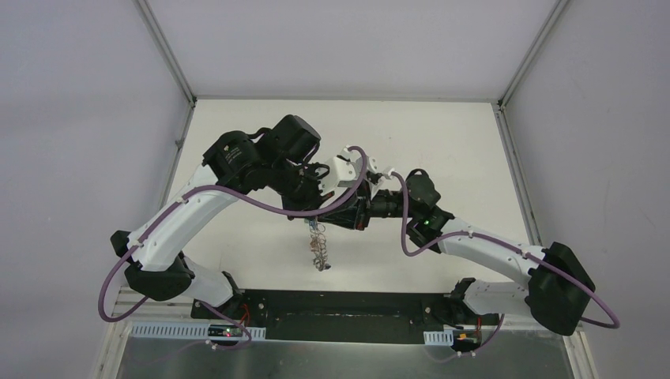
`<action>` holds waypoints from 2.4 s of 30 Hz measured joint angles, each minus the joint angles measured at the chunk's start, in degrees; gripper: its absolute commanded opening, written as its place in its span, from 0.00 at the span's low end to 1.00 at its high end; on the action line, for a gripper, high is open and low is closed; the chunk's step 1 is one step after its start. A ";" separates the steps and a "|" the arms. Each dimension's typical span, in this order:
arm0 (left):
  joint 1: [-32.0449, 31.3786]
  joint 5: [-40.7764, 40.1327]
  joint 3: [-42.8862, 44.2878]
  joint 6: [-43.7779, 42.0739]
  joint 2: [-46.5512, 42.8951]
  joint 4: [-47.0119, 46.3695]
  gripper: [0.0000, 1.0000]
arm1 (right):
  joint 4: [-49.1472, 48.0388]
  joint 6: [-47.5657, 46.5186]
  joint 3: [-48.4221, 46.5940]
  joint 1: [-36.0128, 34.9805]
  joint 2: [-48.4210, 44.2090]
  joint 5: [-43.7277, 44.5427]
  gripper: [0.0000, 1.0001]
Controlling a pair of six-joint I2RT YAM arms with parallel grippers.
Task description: Put the keys on the keyring
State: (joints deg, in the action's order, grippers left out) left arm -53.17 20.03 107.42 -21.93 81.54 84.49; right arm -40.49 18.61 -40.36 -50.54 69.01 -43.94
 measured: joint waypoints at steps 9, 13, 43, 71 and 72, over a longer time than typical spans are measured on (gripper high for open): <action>-0.02 0.07 -0.90 0.13 -0.11 -0.52 0.00 | -0.66 0.63 0.00 -0.61 0.96 -0.66 0.10; -0.02 0.72 -2.05 0.26 -0.22 -0.66 0.00 | -1.01 0.72 -0.02 -0.72 1.16 -1.29 0.05; -0.02 -3.15 -40.94 6.47 -36.04 -37.03 0.50 | 1.88 -2.21 -0.02 -1.31 0.11 -4.00 0.00; -0.02 5.88 -63.32 14.05 -47.93 -67.87 0.14 | 3.96 -2.67 0.85 -1.18 -2.32 -7.78 0.00; -0.02 5.88 -63.32 14.05 -47.87 -67.87 0.18 | 4.00 -2.67 0.85 -1.18 -2.36 -7.80 0.00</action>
State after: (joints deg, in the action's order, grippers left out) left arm -53.19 25.91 44.10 -7.88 33.67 16.62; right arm -36.49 15.94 -39.51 -51.72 66.65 -51.75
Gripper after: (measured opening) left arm 0.086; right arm 0.006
